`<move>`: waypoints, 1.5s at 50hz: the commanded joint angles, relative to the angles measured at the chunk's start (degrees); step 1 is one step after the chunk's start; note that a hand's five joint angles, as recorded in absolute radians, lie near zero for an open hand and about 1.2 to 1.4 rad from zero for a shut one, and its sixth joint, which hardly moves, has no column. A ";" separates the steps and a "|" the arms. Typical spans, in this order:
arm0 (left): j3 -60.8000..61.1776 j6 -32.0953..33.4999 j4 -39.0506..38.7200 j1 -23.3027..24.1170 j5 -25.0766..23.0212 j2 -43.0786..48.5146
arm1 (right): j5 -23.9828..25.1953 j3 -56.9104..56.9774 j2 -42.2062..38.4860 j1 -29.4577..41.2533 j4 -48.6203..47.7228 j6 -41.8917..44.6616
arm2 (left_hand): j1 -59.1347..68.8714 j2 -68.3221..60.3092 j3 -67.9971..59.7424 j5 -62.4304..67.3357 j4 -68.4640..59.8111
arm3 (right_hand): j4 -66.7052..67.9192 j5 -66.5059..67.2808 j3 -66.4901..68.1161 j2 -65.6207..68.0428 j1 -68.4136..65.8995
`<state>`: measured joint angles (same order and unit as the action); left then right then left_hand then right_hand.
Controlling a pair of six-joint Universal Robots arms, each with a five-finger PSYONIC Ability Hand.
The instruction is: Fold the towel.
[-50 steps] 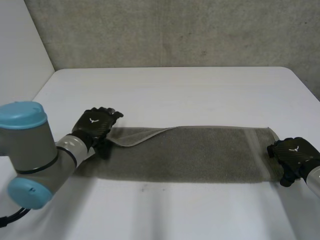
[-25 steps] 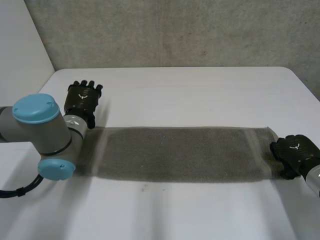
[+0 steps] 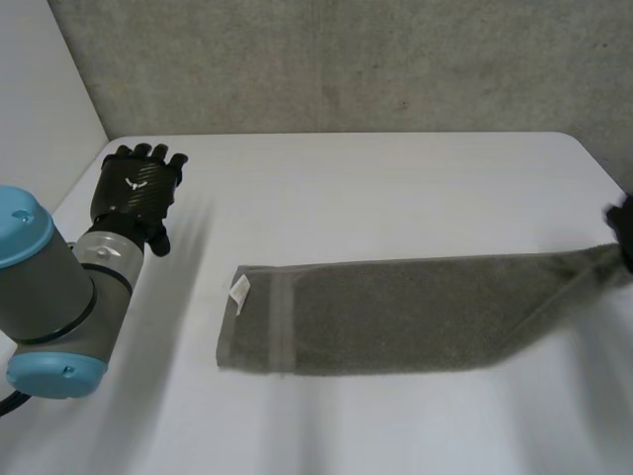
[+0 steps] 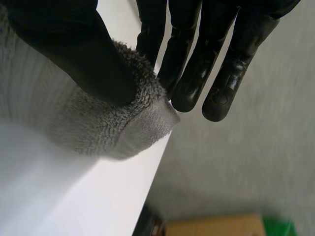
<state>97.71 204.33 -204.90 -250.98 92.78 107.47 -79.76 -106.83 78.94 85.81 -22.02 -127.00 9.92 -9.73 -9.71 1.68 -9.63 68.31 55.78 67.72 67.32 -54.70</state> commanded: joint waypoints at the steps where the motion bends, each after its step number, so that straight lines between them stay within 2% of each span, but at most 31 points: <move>1: -0.07 -0.16 0.03 -0.47 0.56 -1.03 | 0.66 5.05 0.34 18.17 -2.42 -3.78 | 0.29 -0.49 -0.50 -1.46 -0.59 | 11.69 14.22 12.28 12.68 -25.30; 4: 0.02 -0.94 0.12 -0.65 0.73 -2.79 | 1.10 9.43 -4.30 33.67 -6.36 -4.13 | 0.12 -0.32 -0.33 -1.63 -0.42 | 11.69 14.22 12.28 12.68 -25.30; 5: 0.02 -0.95 0.12 -0.65 0.73 -2.79 | 1.10 9.45 -4.32 33.72 -6.37 -4.13 | 0.12 -0.32 -0.33 -1.63 -0.42 | 11.69 14.22 12.28 12.68 -25.30; 7: 0.11 -2.52 0.56 -0.74 0.73 -3.58 | 0.92 12.95 -8.78 41.51 -6.64 -4.22 | 0.12 -0.32 -0.33 -1.63 -0.42 | 11.69 14.22 12.28 12.68 -25.30; 8: 0.11 -2.53 0.56 -0.74 0.73 -3.58 | 0.92 12.96 -8.80 41.55 -6.64 -4.22 | 0.12 -0.32 -0.33 -1.63 -0.42 | 11.69 14.22 12.28 12.68 -25.30; 10: 0.11 -4.37 1.78 -0.74 0.73 -4.02 | 1.53 16.20 -14.31 46.97 -6.64 -4.74 | 0.12 -0.32 -0.33 -1.63 -0.42 | 11.69 14.22 12.28 12.68 -25.30; 11: 0.11 -4.37 1.79 -0.74 0.73 -4.02 | 1.54 16.22 -14.34 47.00 -6.64 -4.75 | 0.12 -0.32 -0.33 -1.63 -0.42 | 11.69 14.22 12.28 12.68 -25.30; 13: 0.11 -5.25 2.84 -0.74 0.73 -4.37 | 3.29 19.28 -19.76 51.11 -6.37 -6.76 | 0.08 -0.27 -0.29 -1.68 -0.37 | 11.69 14.22 12.28 12.68 -25.30; 20: 1.07 -5.43 3.55 -0.65 0.65 -4.81 | 6.98 22.98 -26.63 55.87 -3.40 -11.16 | 0.08 -0.27 -0.29 -1.68 -0.37 | 11.69 14.22 12.28 12.68 -25.30; 22: 1.25 -5.43 3.63 -0.65 0.65 -4.90 | 7.08 23.95 -27.61 55.96 -1.98 -11.60 | 0.08 -0.27 -0.29 -1.68 -0.37 | 11.69 14.22 12.28 12.68 -25.30; 23: 1.43 -5.52 3.63 -0.56 0.56 -4.90 | 6.64 25.08 -28.22 55.96 -0.59 -11.69 | 0.08 -0.27 -0.29 -1.68 -0.37 | -8.40 -5.87 -7.81 -7.41 -5.20; 24: 1.43 -5.52 3.63 -0.56 0.56 -4.90 | 6.64 25.09 -28.23 55.96 -0.57 -11.69 | 0.08 -0.27 -0.29 -1.68 -0.37 | -8.60 -6.07 -8.02 -7.61 -5.00; 25: 1.52 -5.60 3.63 -0.21 0.56 -4.90 | 6.20 25.96 -28.23 55.79 1.08 -11.69 | 0.08 -0.27 -0.29 -1.68 -0.37 | -31.75 -29.22 -31.17 -30.76 18.15; 26: 1.60 -5.61 3.63 -0.03 0.56 -4.90 | 5.15 26.41 -27.88 55.52 2.75 -11.86 | 0.08 -0.27 -0.29 -1.68 -0.37 | -49.14 -46.61 -48.55 -48.14 35.53; 27: 1.60 -5.61 3.63 -0.03 0.56 -4.90 | 5.14 26.41 -27.88 55.52 2.77 -11.87 | 0.08 -0.27 -0.29 -1.68 -0.37 | -49.31 -46.78 -48.72 -48.32 35.70; 28: 1.95 -5.69 3.63 0.23 0.47 -4.90 | 3.66 26.50 -27.01 55.35 4.25 -12.13 | 0.08 -0.27 -0.29 -1.68 -0.37 | -58.31 -55.78 -57.72 -57.32 44.70; 32: 2.48 -5.78 3.63 1.64 0.47 -4.90 | 0.31 25.88 -23.57 53.94 6.72 -14.06 | 0.08 -0.27 -0.29 -1.68 -0.37 | -58.31 -55.78 -57.72 -57.32 44.70; 34: 2.66 -6.31 3.63 4.09 0.47 -4.82 | -0.57 23.70 -20.07 49.31 8.73 -19.83 | 0.08 -0.27 -0.29 -1.68 -0.37 | -58.31 -55.78 -57.72 -57.32 44.70; 35: 2.66 -6.31 3.63 4.10 0.47 -4.81 | -0.57 23.69 -20.05 49.28 8.74 -19.86 | 0.08 -0.27 -0.29 -1.68 -0.37 | -58.31 -55.78 -57.72 -57.32 44.70; 37: 2.66 -7.01 3.63 6.63 0.56 -4.81 | -0.05 20.19 -15.60 45.08 10.67 -27.30 | 0.08 -0.27 -0.29 -1.68 -0.37 | -58.31 -55.78 -57.72 -57.32 44.70; 40: 2.48 -8.50 3.63 8.83 0.47 -4.73 | 0.83 16.32 -11.46 40.69 12.08 -32.85 | 0.08 -0.27 -0.29 -1.68 -0.37 | -58.31 -55.78 -57.72 -57.32 44.70; 42: 2.31 -9.55 3.55 9.89 0.47 -4.38 | 1.62 13.87 -10.13 38.32 12.69 -34.09 | 0.08 -0.27 -0.29 -1.68 -0.37 | -58.31 -55.78 -57.72 -57.32 44.70; 43: 2.31 -9.56 3.55 9.90 0.47 -4.37 | 1.63 13.84 -10.12 38.30 12.70 -34.10 | 0.08 -0.27 -0.29 -1.68 -0.37 | -58.31 -55.78 -57.72 -57.32 44.70; 47: 0.12 -13.95 3.72 14.98 0.29 -0.26 | 4.35 4.99 -7.32 31.36 13.23 -33.93 | 0.46 -0.65 -0.67 -1.29 -0.76 | -58.31 -55.78 -57.72 -57.32 44.70; 52: -0.77 -15.62 5.39 19.91 -0.06 3.35 | 4.44 -1.26 -6.52 26.00 11.65 -30.60 | 0.46 -0.66 -0.67 -1.29 -0.76 | -58.31 -55.78 -57.72 -57.32 44.70; 59: -1.91 -15.19 4.95 21.59 -0.32 7.75 | 4.17 -4.61 -6.52 25.11 8.48 -26.72 | 0.96 -1.16 -1.17 -0.79 -1.26 | -57.72 -55.19 -57.14 -56.73 44.12; 61: -3.66 -15.27 5.39 21.50 -0.06 10.64 | 3.91 -5.75 -6.52 25.20 6.12 -26.37 | 0.96 -1.16 -1.17 -0.79 -1.26 | -49.36 -46.83 -48.77 -48.36 35.75; 70: -7.36 -14.48 5.30 19.57 0.82 16.28 | 3.38 -6.72 -7.13 25.55 2.33 -25.23 | 1.30 -1.50 -1.51 -0.45 -1.60 | -29.63 -27.10 -29.04 -28.64 16.03; 72: -8.24 -14.22 5.22 17.38 3.09 16.89 | 3.30 -6.64 -7.66 25.46 1.72 -23.39 | 1.30 -1.50 -1.51 -0.45 -1.60 | -19.09 -16.56 -18.50 -18.09 5.48; 73: -8.24 -14.22 5.22 17.37 3.11 16.89 | 3.30 -6.64 -7.66 25.46 1.71 -23.38 | 1.30 -1.50 -1.51 -0.45 -1.60 | -19.03 -16.50 -18.45 -18.04 5.43; 75: -8.59 -13.87 5.22 16.32 6.60 16.98 | 3.12 -6.20 -8.54 25.29 1.01 -21.37 | 1.47 -1.66 -1.68 -0.28 -1.76 | -2.48 0.05 -1.89 -1.48 -11.13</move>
<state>90.72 189.69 -199.57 -231.35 93.91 123.20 -76.31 -113.56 71.94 111.28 -19.45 -152.15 9.86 -9.59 -9.74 1.68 -9.68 34.85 23.57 34.82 35.28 -30.24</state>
